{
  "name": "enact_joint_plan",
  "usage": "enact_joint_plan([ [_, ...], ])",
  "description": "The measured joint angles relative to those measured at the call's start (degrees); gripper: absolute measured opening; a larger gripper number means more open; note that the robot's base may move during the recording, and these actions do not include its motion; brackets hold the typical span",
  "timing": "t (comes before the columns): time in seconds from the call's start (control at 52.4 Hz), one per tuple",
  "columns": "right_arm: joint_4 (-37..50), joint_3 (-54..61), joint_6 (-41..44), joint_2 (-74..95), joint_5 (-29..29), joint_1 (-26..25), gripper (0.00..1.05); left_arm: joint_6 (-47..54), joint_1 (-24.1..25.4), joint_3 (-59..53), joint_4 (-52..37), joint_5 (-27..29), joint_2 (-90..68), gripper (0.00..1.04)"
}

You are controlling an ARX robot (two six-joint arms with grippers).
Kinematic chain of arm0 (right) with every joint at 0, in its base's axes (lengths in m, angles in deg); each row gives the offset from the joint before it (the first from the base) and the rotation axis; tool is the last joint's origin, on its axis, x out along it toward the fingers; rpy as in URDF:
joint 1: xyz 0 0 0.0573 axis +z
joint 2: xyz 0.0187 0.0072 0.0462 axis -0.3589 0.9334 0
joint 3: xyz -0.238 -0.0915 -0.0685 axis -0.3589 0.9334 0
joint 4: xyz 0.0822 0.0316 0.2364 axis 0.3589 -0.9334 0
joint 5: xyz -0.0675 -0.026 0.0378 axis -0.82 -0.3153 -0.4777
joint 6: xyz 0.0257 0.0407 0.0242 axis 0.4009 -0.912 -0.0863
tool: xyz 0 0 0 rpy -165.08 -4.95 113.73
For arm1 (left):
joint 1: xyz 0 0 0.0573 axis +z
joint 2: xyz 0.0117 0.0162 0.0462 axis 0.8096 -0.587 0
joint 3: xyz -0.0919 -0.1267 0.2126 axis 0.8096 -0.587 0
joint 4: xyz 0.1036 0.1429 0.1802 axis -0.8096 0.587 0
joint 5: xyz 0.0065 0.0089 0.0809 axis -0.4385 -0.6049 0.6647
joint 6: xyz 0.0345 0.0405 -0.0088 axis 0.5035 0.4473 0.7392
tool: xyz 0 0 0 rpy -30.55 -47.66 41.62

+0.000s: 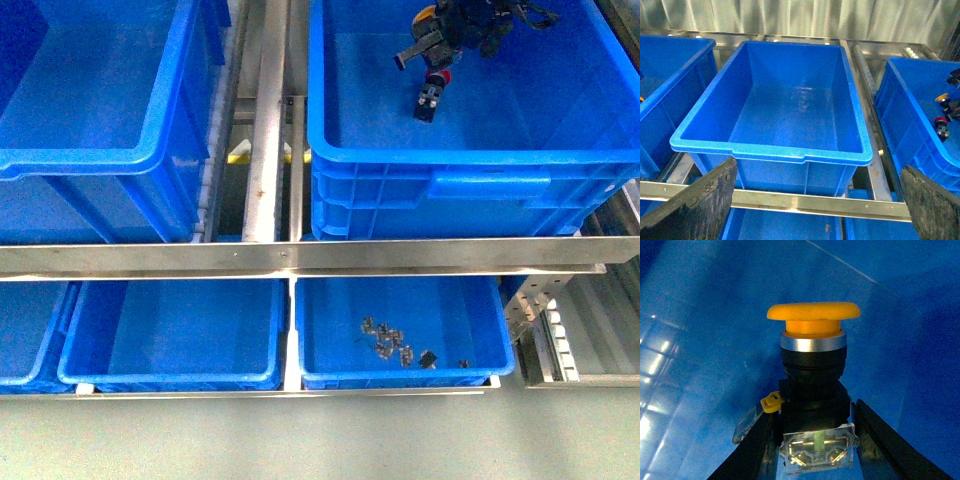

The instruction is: Pick red and yellow buttons and place in box

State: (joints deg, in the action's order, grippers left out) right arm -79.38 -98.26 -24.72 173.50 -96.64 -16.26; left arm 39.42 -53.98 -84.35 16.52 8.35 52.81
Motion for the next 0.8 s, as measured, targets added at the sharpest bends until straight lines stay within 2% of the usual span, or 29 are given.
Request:
enact_joint_plan([
  [0.153,-4.3,-9.7,-0.8,5.6,-0.1,0.3,0.37,0.0,0.0,0.0,0.0,0.0,0.0,0.97],
  [0.21,-5.7,-10.8,-1.5,6.1,0.8,0.3,0.49,0.0,0.0,0.0,0.0,0.0,0.0,0.97],
  [0.325,-1.4,-5.6,-2.0,3.6,1.6,0.0,0.75,0.0,0.0,0.0,0.0,0.0,0.0,0.97],
  [0.478,3.4,3.3,-2.3,-1.3,2.0,-0.3,0.99,0.0,0.0,0.0,0.0,0.0,0.0,0.97],
  [0.554,7.3,9.2,-2.6,-4.8,2.6,-0.5,0.98,0.0,0.0,0.0,0.0,0.0,0.0,0.97],
  [0.669,18.4,27.4,-1.8,-16.5,5.0,-1.4,0.98,0.0,0.0,0.0,0.0,0.0,0.0,0.97],
  [0.802,25.1,41.4,-0.9,-25.6,6.6,-2.5,0.98,0.0,0.0,0.0,0.0,0.0,0.0,0.97],
])
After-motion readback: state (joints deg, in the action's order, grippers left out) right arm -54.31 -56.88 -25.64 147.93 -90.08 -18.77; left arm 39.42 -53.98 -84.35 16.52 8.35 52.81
